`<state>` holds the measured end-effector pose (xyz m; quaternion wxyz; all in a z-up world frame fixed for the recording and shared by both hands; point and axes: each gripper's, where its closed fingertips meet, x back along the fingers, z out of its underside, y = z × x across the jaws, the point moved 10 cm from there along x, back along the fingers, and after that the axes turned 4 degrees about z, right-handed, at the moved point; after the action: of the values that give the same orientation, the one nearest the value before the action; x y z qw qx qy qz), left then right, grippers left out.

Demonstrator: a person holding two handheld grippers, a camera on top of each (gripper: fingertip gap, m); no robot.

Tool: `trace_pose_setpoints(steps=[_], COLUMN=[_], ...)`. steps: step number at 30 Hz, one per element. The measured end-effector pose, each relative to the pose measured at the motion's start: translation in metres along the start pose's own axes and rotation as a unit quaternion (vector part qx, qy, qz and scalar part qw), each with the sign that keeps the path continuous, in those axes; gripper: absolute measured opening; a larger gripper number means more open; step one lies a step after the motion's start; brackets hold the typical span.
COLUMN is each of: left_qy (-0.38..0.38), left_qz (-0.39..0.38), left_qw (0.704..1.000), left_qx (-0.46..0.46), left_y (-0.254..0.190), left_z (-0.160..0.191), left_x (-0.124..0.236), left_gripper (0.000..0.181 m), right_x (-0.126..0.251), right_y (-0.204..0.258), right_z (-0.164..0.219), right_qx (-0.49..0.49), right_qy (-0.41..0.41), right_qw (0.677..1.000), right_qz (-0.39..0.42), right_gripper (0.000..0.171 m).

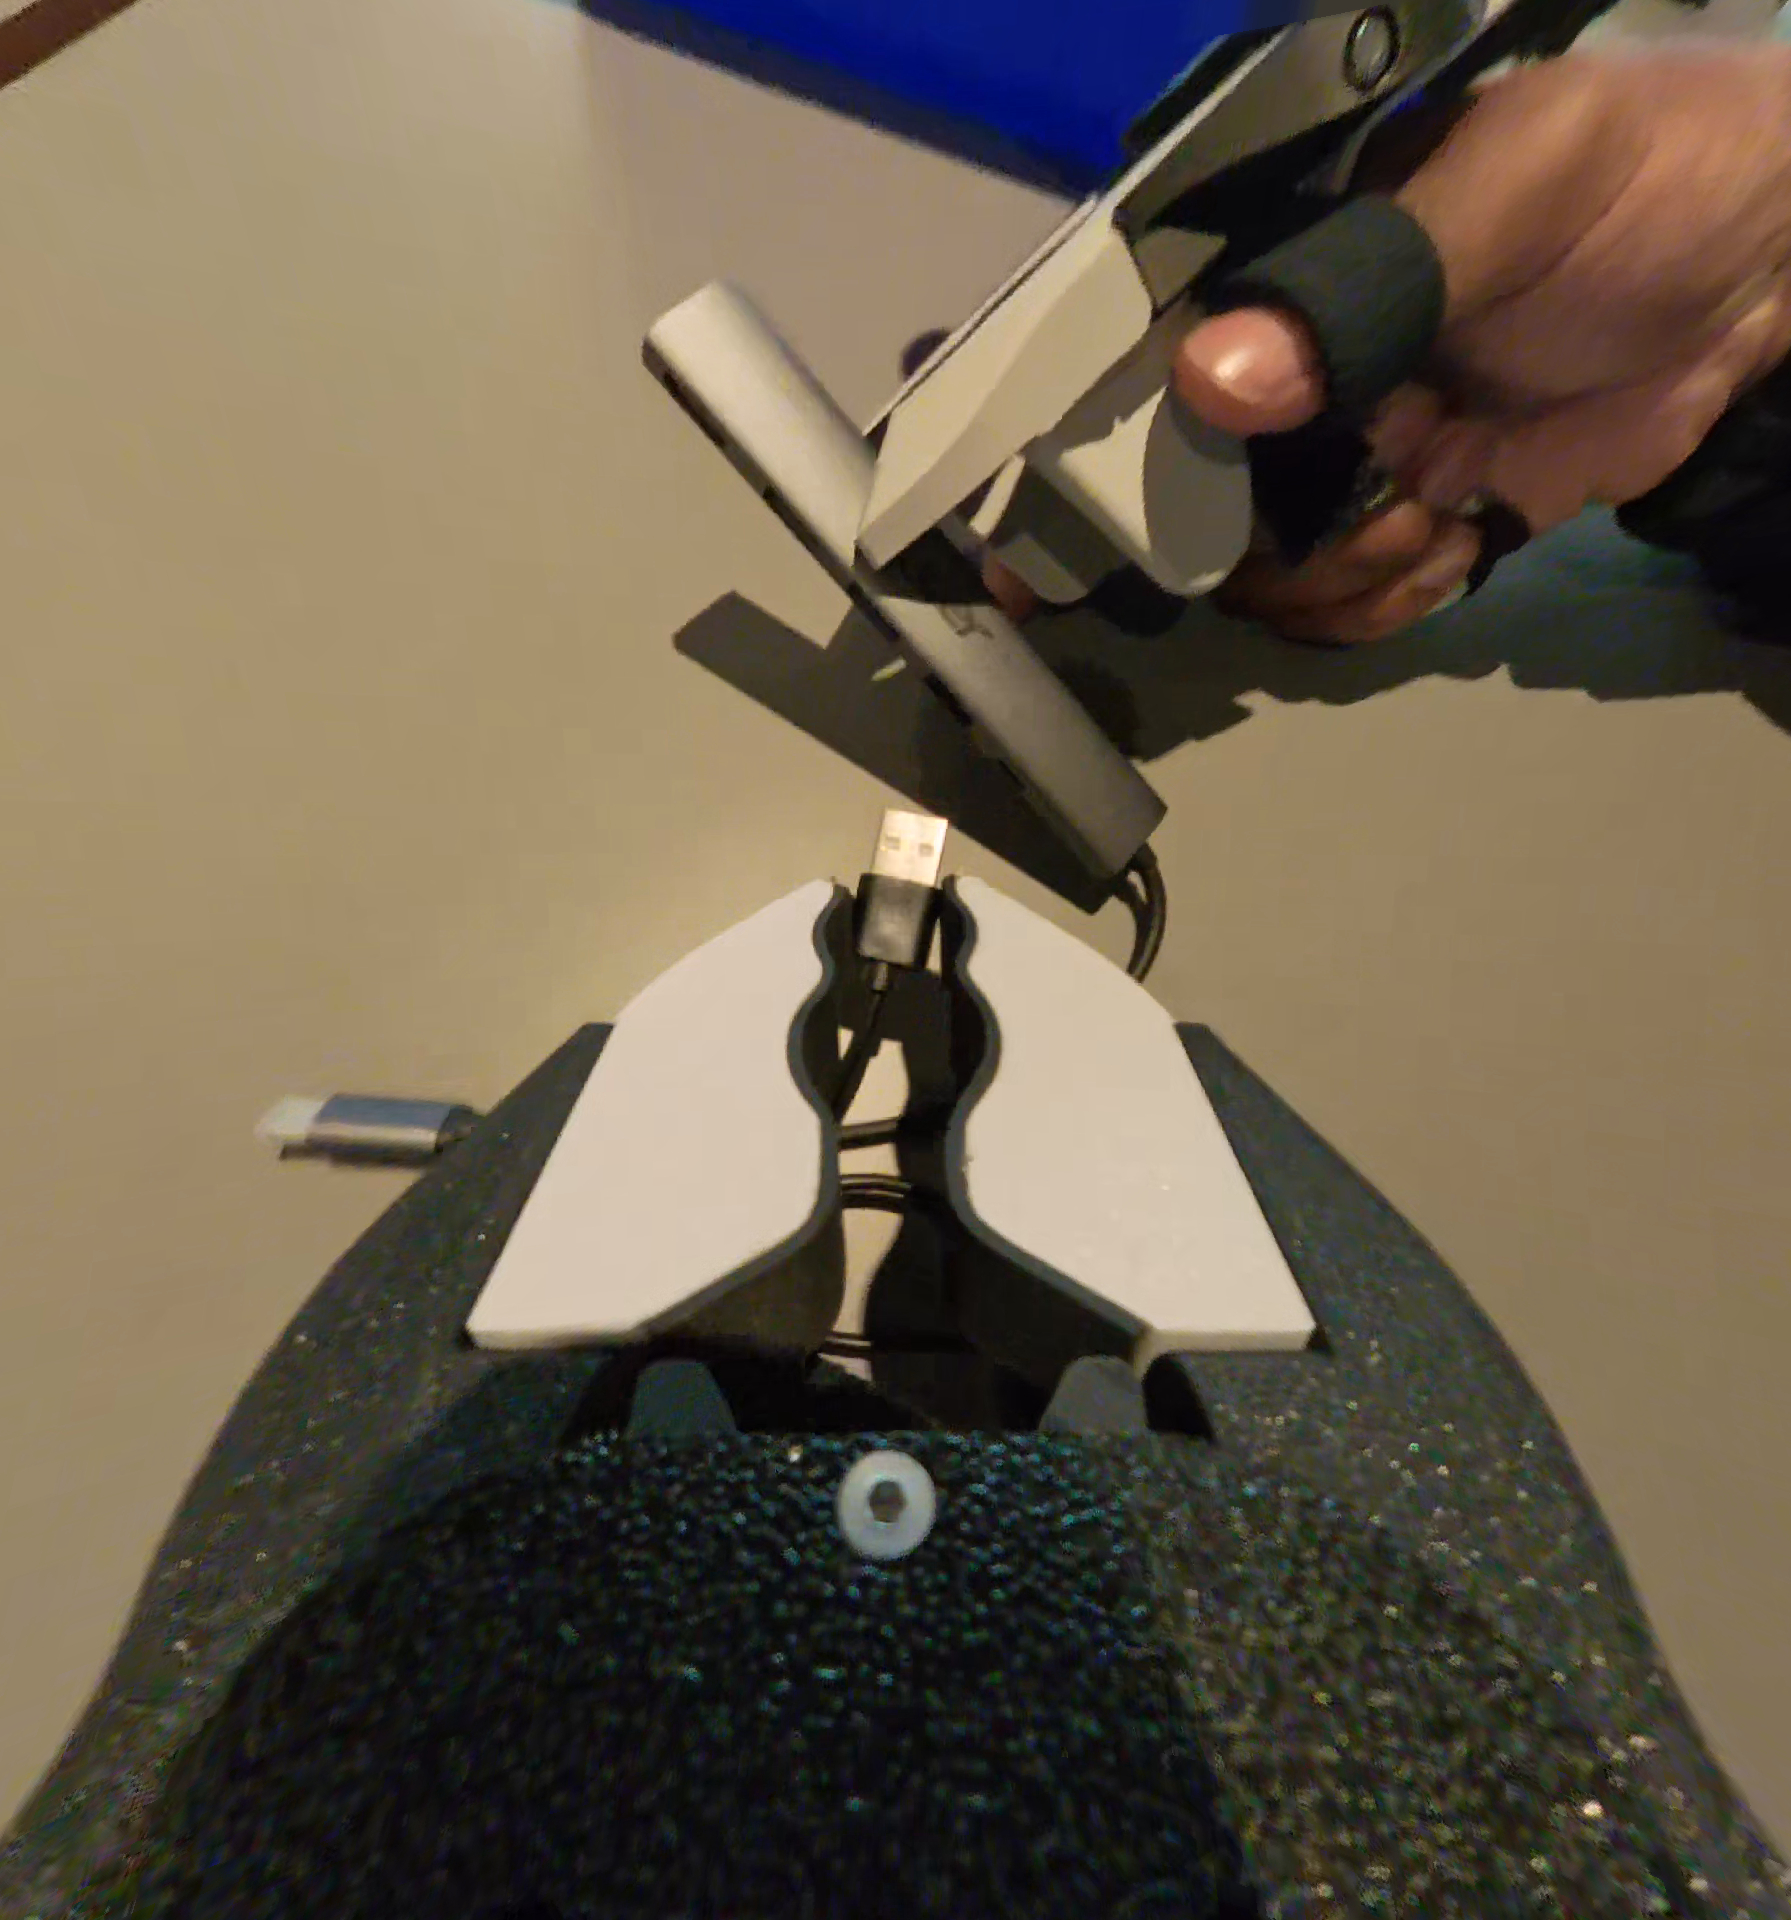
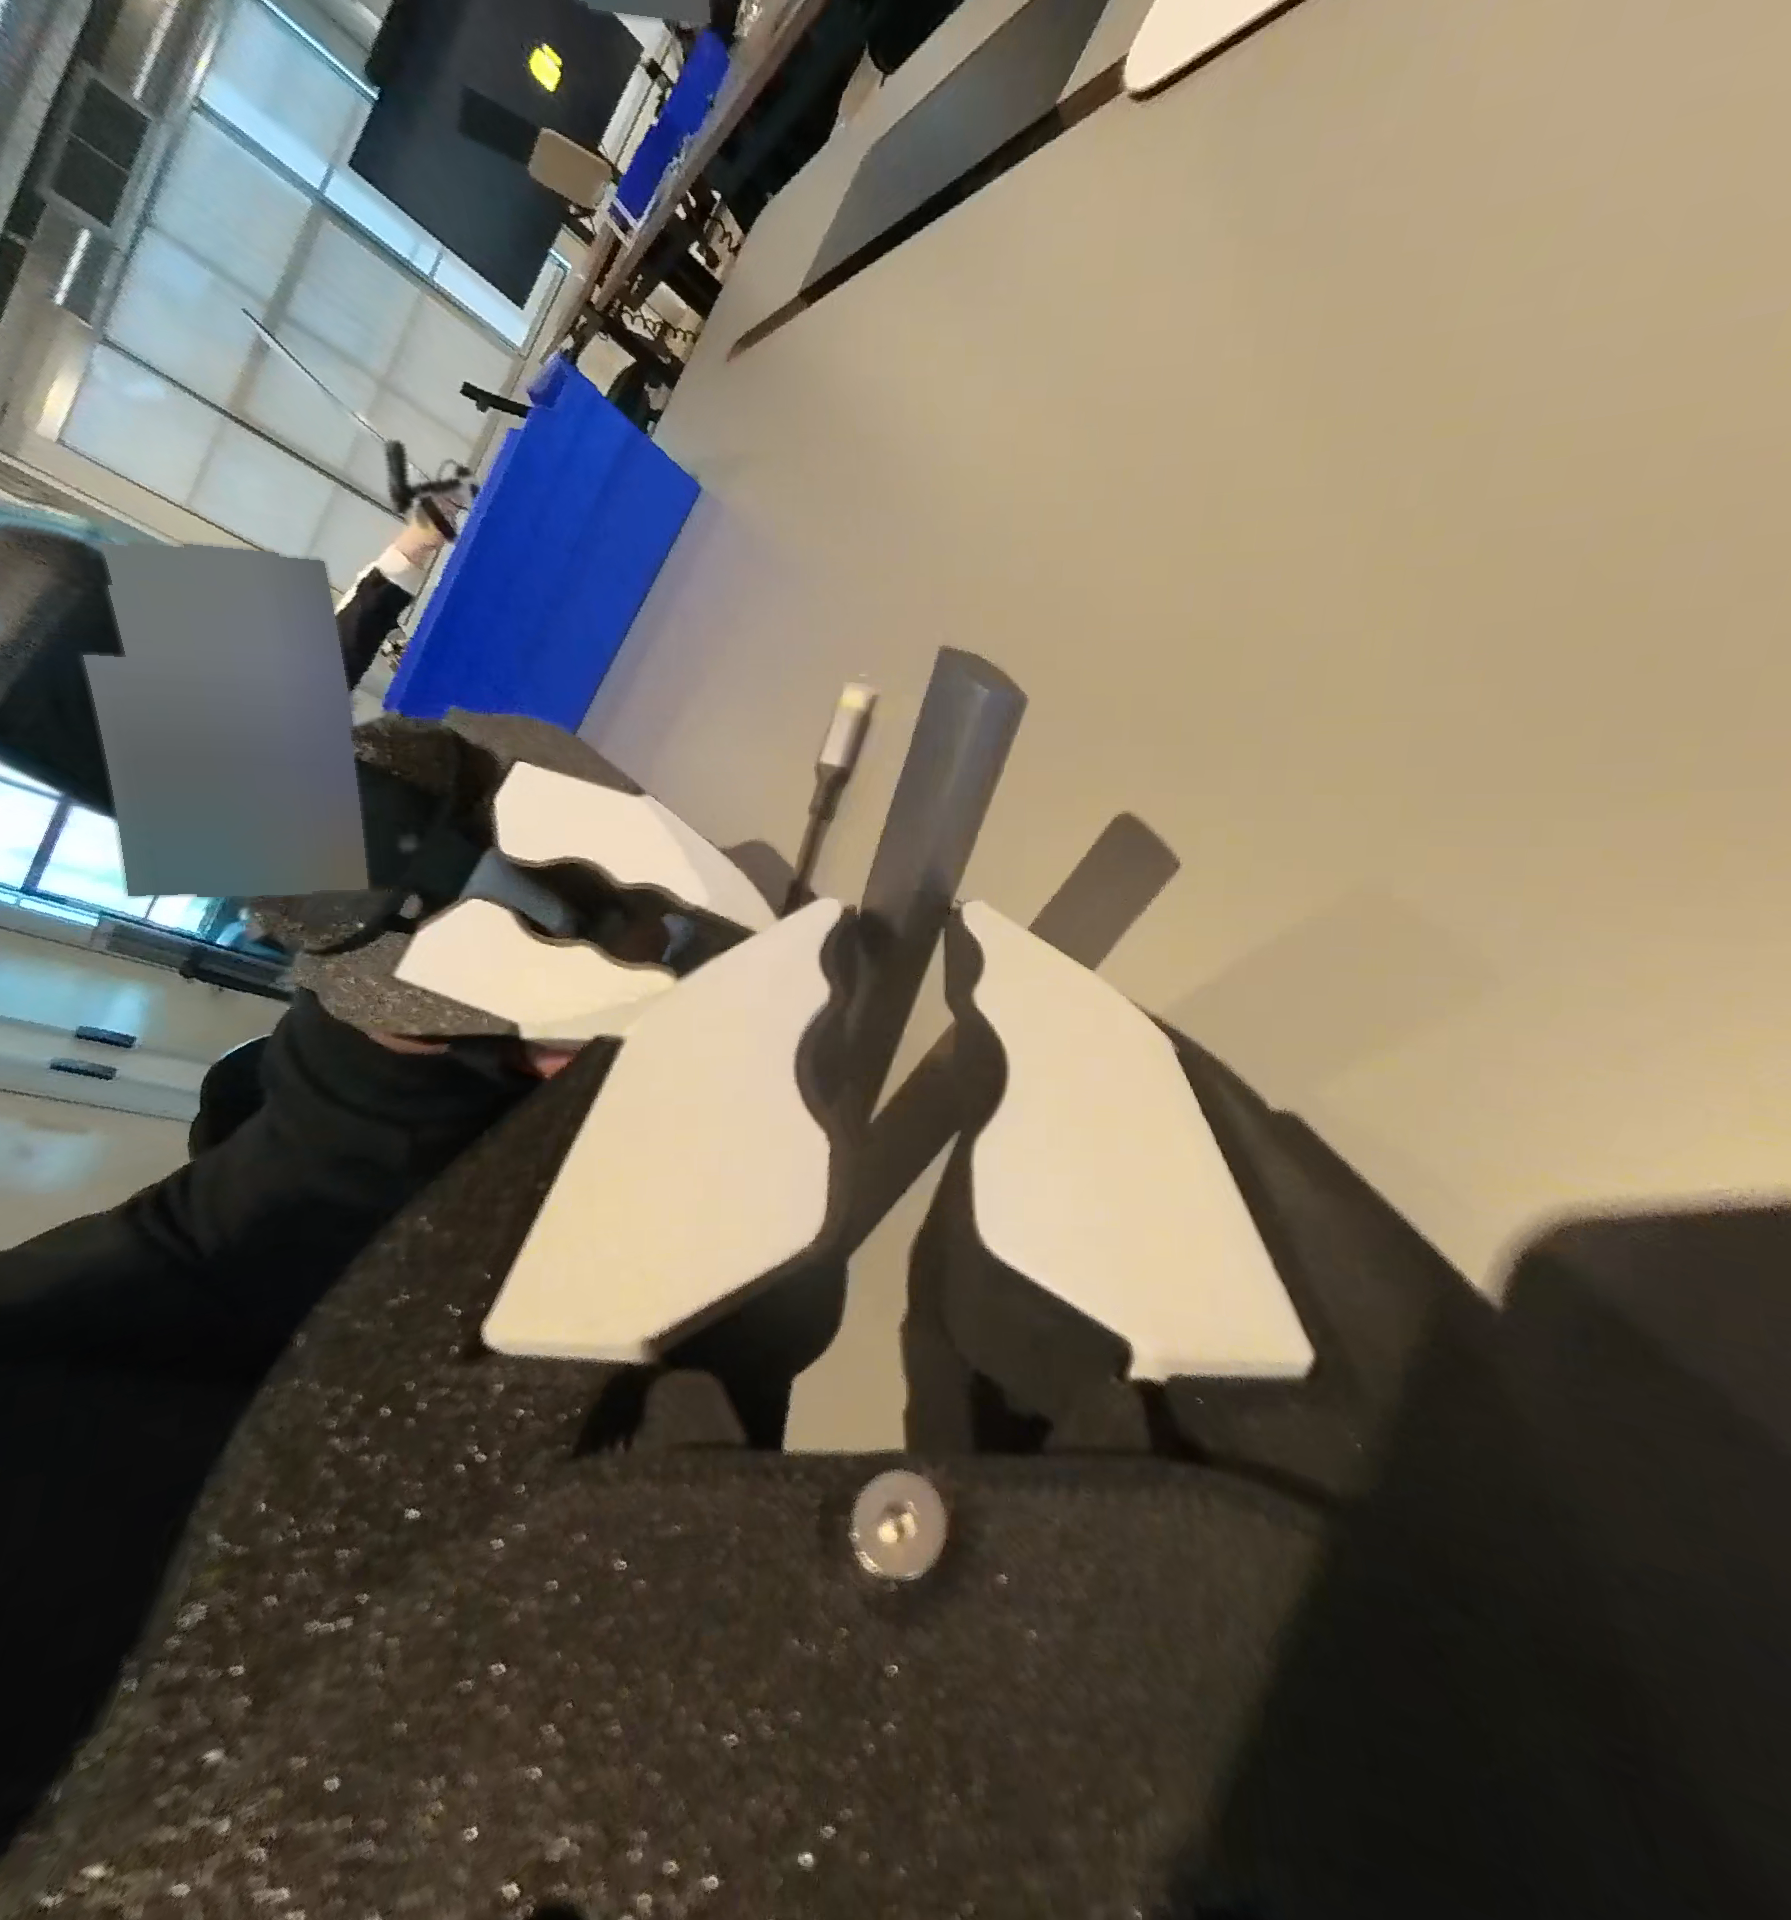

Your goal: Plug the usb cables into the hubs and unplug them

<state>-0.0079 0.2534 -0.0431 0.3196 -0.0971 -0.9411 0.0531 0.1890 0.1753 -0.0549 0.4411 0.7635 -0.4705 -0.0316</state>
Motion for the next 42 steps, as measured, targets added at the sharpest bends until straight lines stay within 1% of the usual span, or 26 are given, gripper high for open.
trace_pose_setpoints(steps=[5, 7, 13, 15, 19, 22, 24, 26, 28, 31, 32, 34, 37, 42], left_qy=[0.041, 0.049, 0.051, 0.052, 0.052, 0.044, 0.025, -0.003, -0.033, -0.064, -0.072, -0.084, -0.084, -0.065], left_qz=[-0.029, -0.039, -0.041, -0.042, -0.040, -0.028, -0.008, 0.020, 0.046, 0.100, 0.119, 0.149, 0.192, 0.237], left_qw=[0.998, 0.996, 0.996, 0.996, 0.996, 0.997, 0.999, 1.000, 0.998, 0.991, 0.988, 0.982, 0.973, 0.963], left_qx=[-0.045, -0.060, -0.059, -0.061, -0.059, -0.052, -0.036, -0.009, 0.020, 0.053, 0.063, 0.086, 0.101, 0.108], left_y=[-0.007, -0.009, -0.009, -0.009, -0.009, -0.008, -0.005, -0.001, 0.004, 0.008, 0.009, 0.011, 0.010, 0.004], left_z=[0.001, 0.002, 0.002, 0.002, 0.002, 0.002, 0.001, 0.000, -0.001, -0.002, -0.002, -0.002, -0.001, 0.001], left_x=[-0.008, -0.010, -0.010, -0.010, -0.010, -0.008, -0.004, 0.002, 0.010, 0.022, 0.026, 0.032, 0.035, 0.031], left_gripper=[0.015, 0.016, 0.015, 0.016, 0.015, 0.015, 0.015, 0.015, 0.015, 0.015, 0.015, 0.015, 0.015, 0.015], right_x=[-0.001, -0.002, 0.001, 0.002, 0.006, 0.009, 0.011, 0.013, 0.014, 0.015, 0.015, 0.016, 0.014, 0.008], right_y=[0.002, 0.003, 0.003, 0.004, 0.006, 0.010, 0.015, 0.025, 0.039, 0.056, 0.060, 0.066, 0.070, 0.071], right_z=[-0.001, -0.001, -0.004, -0.006, -0.010, -0.014, -0.016, -0.015, -0.007, 0.010, 0.015, 0.021, 0.027, 0.038], right_qx=[0.013, 0.017, 0.038, 0.058, 0.113, 0.186, 0.262, 0.347, 0.434, 0.549, 0.571, 0.595, 0.628, 0.662], right_qy=[0.004, 0.003, -0.007, -0.010, -0.025, -0.043, -0.060, -0.080, -0.087, -0.071, -0.075, -0.087, -0.093, -0.073], right_qw=[1.000, 1.000, 0.998, 0.996, 0.989, 0.976, 0.957, 0.929, 0.895, 0.833, 0.817, 0.798, 0.772, 0.744], right_qz=[0.014, 0.018, 0.045, 0.063, 0.088, 0.103, 0.110, 0.099, 0.058, -0.010, -0.021, -0.040, -0.037, -0.042], right_gripper=[0.028, 0.030, 0.039, 0.043, 0.044, 0.042, 0.040, 0.039, 0.039, 0.040, 0.040, 0.041, 0.040, 0.037])
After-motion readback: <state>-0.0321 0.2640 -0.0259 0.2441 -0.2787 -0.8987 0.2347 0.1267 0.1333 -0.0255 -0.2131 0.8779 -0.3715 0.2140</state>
